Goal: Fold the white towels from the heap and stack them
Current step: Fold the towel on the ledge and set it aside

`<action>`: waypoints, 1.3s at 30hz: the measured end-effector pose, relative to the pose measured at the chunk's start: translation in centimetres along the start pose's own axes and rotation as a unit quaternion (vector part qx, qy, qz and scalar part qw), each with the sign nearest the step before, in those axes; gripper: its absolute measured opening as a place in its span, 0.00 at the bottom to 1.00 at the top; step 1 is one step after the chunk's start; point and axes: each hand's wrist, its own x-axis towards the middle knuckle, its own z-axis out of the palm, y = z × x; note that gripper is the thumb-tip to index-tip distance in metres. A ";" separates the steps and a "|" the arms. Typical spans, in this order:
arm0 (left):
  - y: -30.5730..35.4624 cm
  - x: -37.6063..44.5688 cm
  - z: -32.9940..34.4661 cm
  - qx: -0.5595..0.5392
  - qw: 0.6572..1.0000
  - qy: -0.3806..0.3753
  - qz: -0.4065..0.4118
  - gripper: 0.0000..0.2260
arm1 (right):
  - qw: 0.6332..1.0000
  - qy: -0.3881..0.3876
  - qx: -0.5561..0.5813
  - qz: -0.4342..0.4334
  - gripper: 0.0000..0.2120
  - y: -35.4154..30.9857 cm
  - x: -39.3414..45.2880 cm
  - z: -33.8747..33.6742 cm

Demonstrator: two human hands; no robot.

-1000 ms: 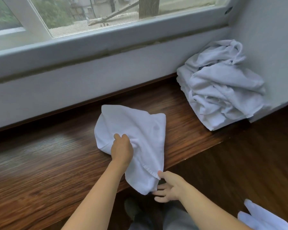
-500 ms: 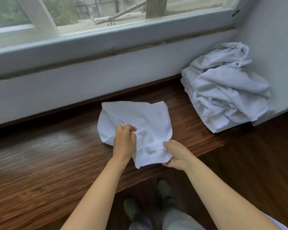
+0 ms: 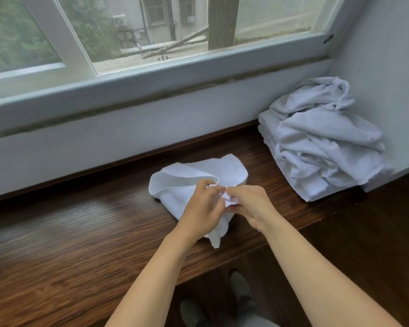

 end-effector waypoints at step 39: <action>-1.1 0.0 -3.1 0.123 0.991 0.036 0.028 0.05 | 0.669 -0.047 -0.549 -0.499 0.12 -0.3 2.9 0.7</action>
